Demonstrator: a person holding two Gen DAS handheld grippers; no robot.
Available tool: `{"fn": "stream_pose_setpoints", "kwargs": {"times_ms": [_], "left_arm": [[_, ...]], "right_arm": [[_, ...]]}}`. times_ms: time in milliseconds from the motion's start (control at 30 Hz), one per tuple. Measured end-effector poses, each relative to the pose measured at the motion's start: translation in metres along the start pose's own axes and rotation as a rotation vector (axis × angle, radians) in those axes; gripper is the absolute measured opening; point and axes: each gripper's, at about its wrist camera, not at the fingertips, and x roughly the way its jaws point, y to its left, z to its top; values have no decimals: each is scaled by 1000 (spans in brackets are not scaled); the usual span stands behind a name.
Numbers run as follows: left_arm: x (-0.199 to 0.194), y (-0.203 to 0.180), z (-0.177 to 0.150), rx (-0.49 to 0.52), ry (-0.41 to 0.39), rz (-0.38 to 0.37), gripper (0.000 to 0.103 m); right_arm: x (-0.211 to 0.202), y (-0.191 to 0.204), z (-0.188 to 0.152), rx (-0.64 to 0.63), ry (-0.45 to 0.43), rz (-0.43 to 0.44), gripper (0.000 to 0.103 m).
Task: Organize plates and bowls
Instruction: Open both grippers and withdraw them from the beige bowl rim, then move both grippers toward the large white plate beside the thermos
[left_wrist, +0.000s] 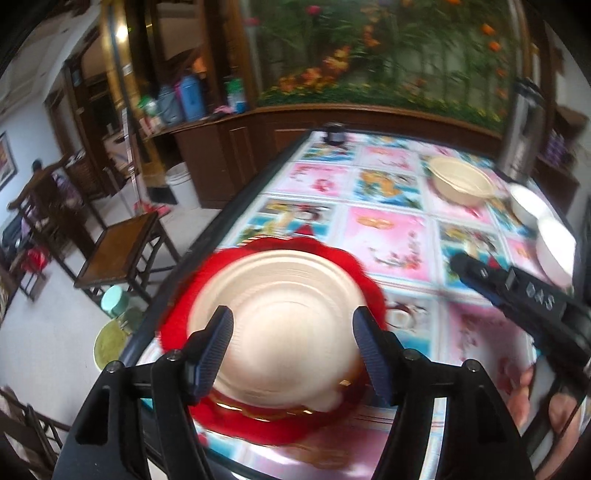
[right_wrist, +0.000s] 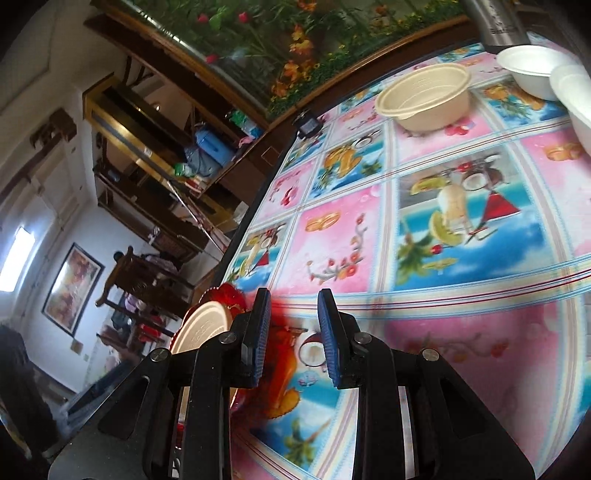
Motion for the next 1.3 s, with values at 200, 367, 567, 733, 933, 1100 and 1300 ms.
{"fn": "stream_pose_setpoints", "kwargs": {"times_ms": [200, 367, 567, 733, 933, 1100, 1300], "left_arm": [[-4, -42, -8, 100, 15, -19, 69], [-11, -63, -12, 146, 12, -19, 69], [-14, -76, -13, 177, 10, -23, 69], [-16, -85, -14, 195, 9, -28, 69], [-14, -92, -14, 207, 17, -33, 69], [-13, -98, -12, 216, 22, -38, 69], [-13, -115, -6, 245, 14, -51, 69]], "right_arm": [[-20, -16, 10, 29, -36, 7, 27], [-39, -33, 18, 62, -73, 13, 27], [-55, -47, 24, 97, -108, 24, 34], [-63, -53, 27, 107, -124, 22, 34], [-69, -58, 27, 111, -131, 24, 34], [-72, -61, 29, 115, -135, 26, 34], [-90, -70, 34, 93, -170, -3, 34]]}}
